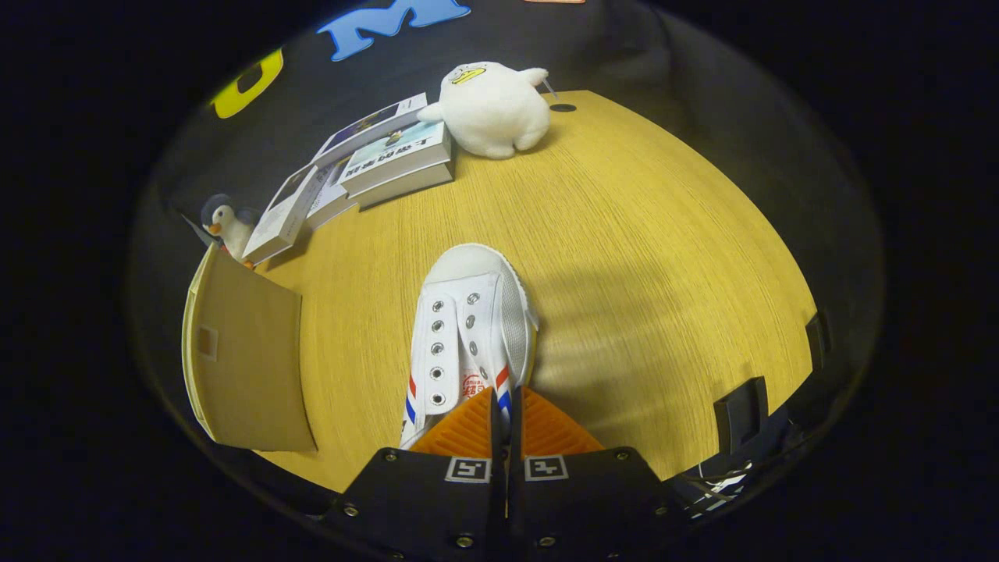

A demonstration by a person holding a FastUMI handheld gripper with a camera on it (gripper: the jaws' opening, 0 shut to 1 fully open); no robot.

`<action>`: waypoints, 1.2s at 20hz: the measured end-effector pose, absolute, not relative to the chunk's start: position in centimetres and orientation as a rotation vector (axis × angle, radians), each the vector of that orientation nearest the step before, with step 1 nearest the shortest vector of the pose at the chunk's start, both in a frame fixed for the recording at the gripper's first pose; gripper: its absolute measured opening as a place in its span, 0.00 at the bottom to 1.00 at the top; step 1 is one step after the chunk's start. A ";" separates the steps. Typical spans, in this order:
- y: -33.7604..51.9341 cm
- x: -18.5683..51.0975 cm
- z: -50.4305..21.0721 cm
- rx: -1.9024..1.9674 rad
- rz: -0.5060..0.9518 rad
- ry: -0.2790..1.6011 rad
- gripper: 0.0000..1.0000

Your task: Open the storage box then place both shoes into the box .Put the left shoe in first, then the right shoe, with the right side of both shoes facing outward in a uniform manner.

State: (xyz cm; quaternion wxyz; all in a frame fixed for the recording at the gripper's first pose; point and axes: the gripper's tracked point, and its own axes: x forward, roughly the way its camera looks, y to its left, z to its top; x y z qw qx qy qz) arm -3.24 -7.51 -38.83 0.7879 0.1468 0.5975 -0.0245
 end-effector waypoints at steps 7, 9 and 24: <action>-3.5 -1.2 -33.9 0.417 0.000 1.214 0.02; -2.1 -0.8 -32.4 0.437 0.019 1.195 0.02; 9.4 1.7 -24.7 0.461 0.174 1.093 0.01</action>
